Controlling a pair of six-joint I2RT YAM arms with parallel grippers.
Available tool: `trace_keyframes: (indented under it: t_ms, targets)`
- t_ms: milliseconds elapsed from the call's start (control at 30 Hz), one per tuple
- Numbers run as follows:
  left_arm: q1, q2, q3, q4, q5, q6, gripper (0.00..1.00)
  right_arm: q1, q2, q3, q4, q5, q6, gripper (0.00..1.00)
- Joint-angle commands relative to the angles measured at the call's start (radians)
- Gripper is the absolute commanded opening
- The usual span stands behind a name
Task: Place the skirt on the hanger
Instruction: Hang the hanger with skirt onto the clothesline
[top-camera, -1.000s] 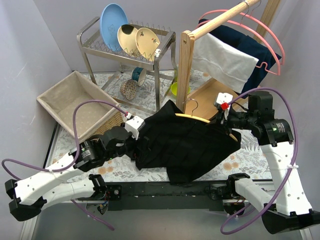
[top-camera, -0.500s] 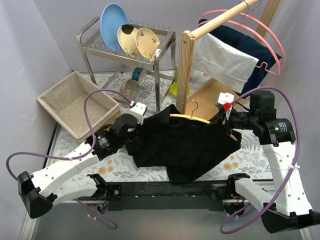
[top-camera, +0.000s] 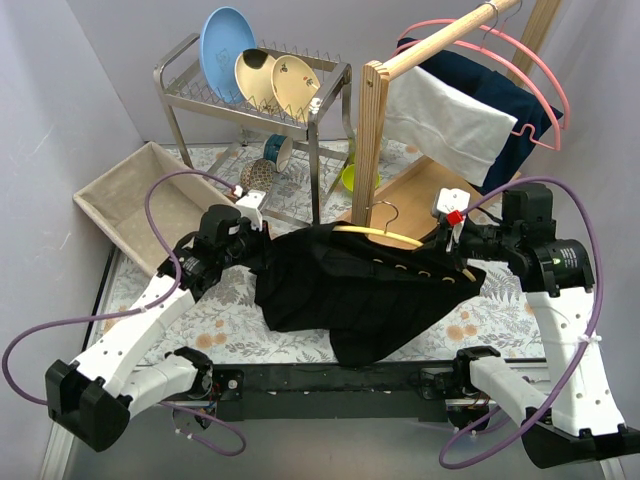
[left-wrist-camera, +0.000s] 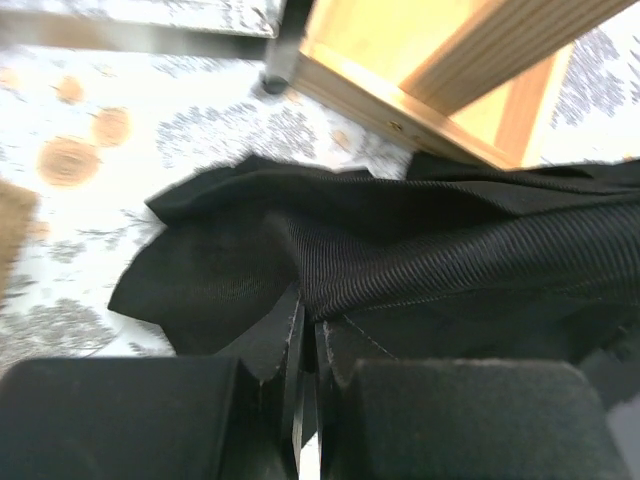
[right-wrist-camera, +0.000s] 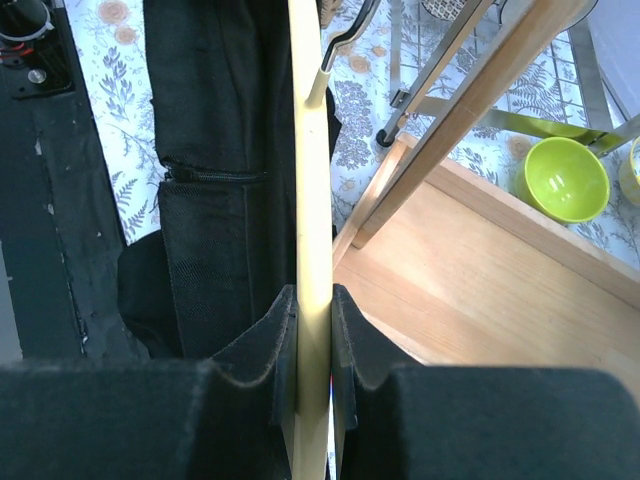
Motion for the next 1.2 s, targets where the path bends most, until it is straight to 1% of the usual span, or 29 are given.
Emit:
trace_keyframes:
  t_ms: [0,100,167,200,233,267,333,367,433,500,533,600,633,700,733,800,833,867,900,933,1000,1100,1167]
  targets:
    - [0.127,0.072,0.0,-0.084,0.008,0.027,0.0,-0.028,-0.064,0.073,-0.047,0.046,-0.051,0.01]
    - [0.147,0.079,0.003,-0.081,0.032,0.03,0.0,-0.028,-0.081,0.076,-0.04,0.071,-0.046,0.01]
    - [0.149,0.062,0.002,-0.07,0.094,0.051,0.0,-0.028,-0.09,0.071,-0.026,0.08,-0.043,0.01]
    - [0.149,0.013,0.0,-0.058,0.155,0.068,0.1,-0.028,-0.089,0.073,-0.032,0.074,-0.049,0.01]
    - [0.149,-0.015,-0.003,-0.032,0.268,0.083,0.26,-0.028,-0.084,0.071,-0.038,0.06,-0.058,0.01]
    - [0.149,-0.048,0.0,-0.024,0.333,0.117,0.45,-0.028,-0.07,0.073,-0.049,0.05,-0.073,0.01]
    - [0.149,-0.137,0.008,-0.015,0.406,0.134,0.71,-0.029,-0.056,0.077,-0.092,0.028,-0.119,0.01]
    - [0.149,-0.163,0.02,-0.017,0.481,0.16,0.75,-0.029,-0.046,0.085,-0.112,0.017,-0.141,0.01]
    - [0.149,-0.225,0.038,-0.021,0.529,0.174,0.8,-0.028,-0.038,0.105,-0.147,0.006,-0.176,0.01]
    - [0.149,-0.242,0.074,-0.026,0.59,0.183,0.81,-0.028,-0.036,0.125,-0.17,0.003,-0.193,0.01]
    - [0.149,-0.245,0.088,-0.032,0.596,0.183,0.82,-0.028,-0.035,0.16,-0.181,0.022,-0.193,0.01]
    - [0.149,-0.245,0.123,-0.043,0.584,0.194,0.88,-0.028,-0.03,0.21,-0.207,0.069,-0.198,0.01]
    - [0.149,-0.245,0.131,-0.052,0.572,0.198,0.89,-0.028,-0.035,0.243,-0.231,0.135,-0.201,0.01]
    - [0.149,-0.248,0.135,-0.061,0.517,0.223,0.89,-0.028,-0.05,0.312,-0.254,0.199,-0.204,0.01]
    - [0.149,-0.253,0.129,-0.051,0.495,0.226,0.89,-0.028,-0.079,0.324,-0.258,0.27,-0.192,0.01]
    - [0.149,-0.276,0.093,-0.031,0.437,0.224,0.89,-0.028,-0.119,0.329,-0.242,0.353,-0.161,0.01]
    - [0.147,-0.283,0.076,-0.003,0.419,0.221,0.9,-0.026,-0.163,0.327,-0.229,0.441,-0.146,0.01]
    - [0.149,-0.292,0.059,0.012,0.4,0.215,0.9,-0.029,-0.183,0.326,-0.216,0.485,-0.124,0.01]
    - [0.149,-0.315,0.04,0.043,0.379,0.209,0.98,-0.043,-0.206,0.317,-0.21,0.521,-0.127,0.01]
    - [0.149,-0.323,0.002,0.055,0.35,0.201,0.98,-0.058,-0.248,0.306,-0.201,0.602,-0.13,0.01]
    - [0.149,-0.345,-0.029,0.083,0.334,0.192,0.98,-0.094,-0.279,0.298,-0.196,0.669,-0.138,0.01]
    - [0.149,-0.358,-0.069,0.103,0.328,0.181,0.98,-0.126,-0.317,0.295,-0.149,0.84,-0.117,0.01]
    - [0.149,-0.366,-0.089,0.114,0.331,0.172,0.98,-0.124,-0.308,0.292,-0.097,0.877,-0.098,0.01]
